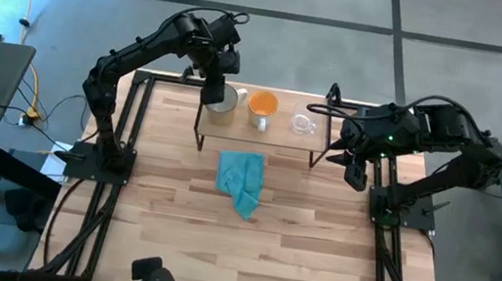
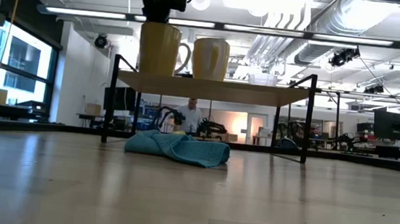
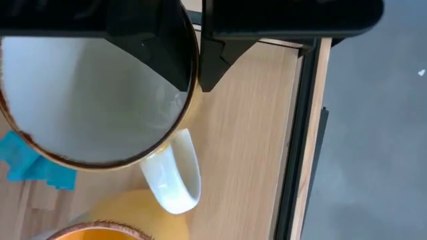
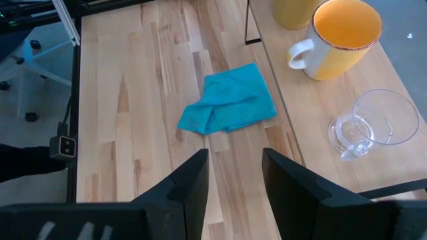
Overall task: Stack small to large cups/mugs on shelf
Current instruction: Put the white mug on the shelf
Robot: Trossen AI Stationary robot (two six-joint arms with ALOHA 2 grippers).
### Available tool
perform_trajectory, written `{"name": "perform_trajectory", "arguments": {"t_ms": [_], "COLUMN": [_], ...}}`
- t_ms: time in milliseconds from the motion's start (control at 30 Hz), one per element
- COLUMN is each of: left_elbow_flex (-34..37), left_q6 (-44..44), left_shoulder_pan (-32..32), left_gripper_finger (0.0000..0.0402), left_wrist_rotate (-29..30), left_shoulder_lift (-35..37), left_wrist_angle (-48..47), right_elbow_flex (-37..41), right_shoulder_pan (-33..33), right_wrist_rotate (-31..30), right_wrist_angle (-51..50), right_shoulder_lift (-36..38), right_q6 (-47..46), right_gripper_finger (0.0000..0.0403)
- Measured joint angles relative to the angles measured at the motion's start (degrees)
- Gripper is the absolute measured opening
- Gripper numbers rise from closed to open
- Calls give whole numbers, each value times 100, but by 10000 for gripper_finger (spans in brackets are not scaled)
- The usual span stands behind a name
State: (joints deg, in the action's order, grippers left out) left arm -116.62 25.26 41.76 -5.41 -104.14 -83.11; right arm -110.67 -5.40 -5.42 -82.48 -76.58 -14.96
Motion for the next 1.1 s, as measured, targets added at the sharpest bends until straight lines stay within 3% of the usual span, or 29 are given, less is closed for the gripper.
{"name": "perform_trajectory", "arguments": {"t_ms": [367, 867, 1100], "left_elbow_flex": [2, 2, 2], "left_q6": [20, 60, 285], "left_shoulder_pan": [2, 0, -4], "left_gripper_finger": [50, 35, 35], "left_wrist_rotate": [240, 75, 265], "left_shoulder_lift": [-2, -2, -1], "left_wrist_angle": [40, -29, -209], "right_elbow_flex": [0, 0, 0], "right_shoulder_pan": [0, 1, 1], "right_wrist_rotate": [-1, 0, -1], "right_wrist_angle": [-1, -1, -2], "right_shoulder_lift": [0, 0, 0], "right_q6": [1, 0, 0], "right_gripper_finger": [133, 133, 133]}}
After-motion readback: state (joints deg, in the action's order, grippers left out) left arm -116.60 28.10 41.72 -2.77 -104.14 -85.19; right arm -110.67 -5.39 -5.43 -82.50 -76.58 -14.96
